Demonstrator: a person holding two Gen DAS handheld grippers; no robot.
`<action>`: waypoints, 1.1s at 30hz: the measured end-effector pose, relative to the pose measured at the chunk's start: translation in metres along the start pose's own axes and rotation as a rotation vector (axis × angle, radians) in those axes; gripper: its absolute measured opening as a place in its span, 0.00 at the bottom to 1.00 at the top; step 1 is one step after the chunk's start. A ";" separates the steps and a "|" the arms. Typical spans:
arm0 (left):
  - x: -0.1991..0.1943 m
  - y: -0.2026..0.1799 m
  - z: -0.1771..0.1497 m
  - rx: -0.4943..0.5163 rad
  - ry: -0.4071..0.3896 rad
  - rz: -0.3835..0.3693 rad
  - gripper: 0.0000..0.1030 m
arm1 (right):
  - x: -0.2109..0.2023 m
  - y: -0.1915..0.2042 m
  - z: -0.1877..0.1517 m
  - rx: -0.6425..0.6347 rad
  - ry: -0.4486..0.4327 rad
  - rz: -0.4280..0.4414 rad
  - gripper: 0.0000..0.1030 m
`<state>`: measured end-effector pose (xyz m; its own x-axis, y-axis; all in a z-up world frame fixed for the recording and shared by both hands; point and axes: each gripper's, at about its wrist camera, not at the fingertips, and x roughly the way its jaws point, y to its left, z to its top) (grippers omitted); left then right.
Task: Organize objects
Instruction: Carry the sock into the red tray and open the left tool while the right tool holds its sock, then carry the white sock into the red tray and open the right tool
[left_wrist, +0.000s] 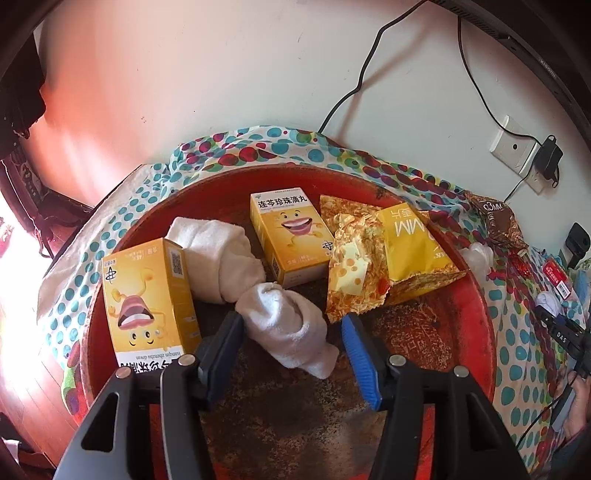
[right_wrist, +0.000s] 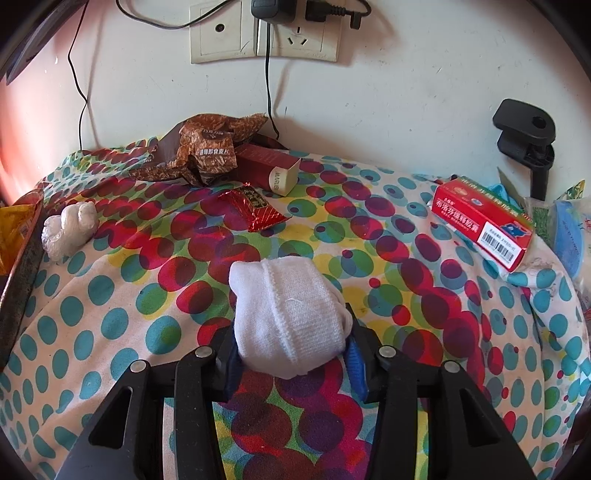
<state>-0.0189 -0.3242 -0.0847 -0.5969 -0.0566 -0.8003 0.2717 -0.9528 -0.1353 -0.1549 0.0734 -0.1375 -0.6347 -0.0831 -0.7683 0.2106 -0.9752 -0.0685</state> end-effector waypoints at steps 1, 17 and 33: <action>0.000 0.000 0.000 0.002 -0.001 0.007 0.56 | -0.002 0.000 0.000 -0.001 -0.009 0.008 0.42; -0.006 -0.001 0.002 0.001 -0.031 0.014 0.57 | -0.043 0.011 0.010 0.043 -0.089 0.113 0.42; -0.024 0.013 0.009 -0.017 -0.099 0.031 0.57 | -0.124 0.214 0.002 -0.302 -0.103 0.445 0.42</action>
<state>-0.0073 -0.3381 -0.0622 -0.6594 -0.1156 -0.7428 0.3036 -0.9449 -0.1225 -0.0326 -0.1256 -0.0553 -0.5015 -0.5089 -0.6997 0.6700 -0.7401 0.0581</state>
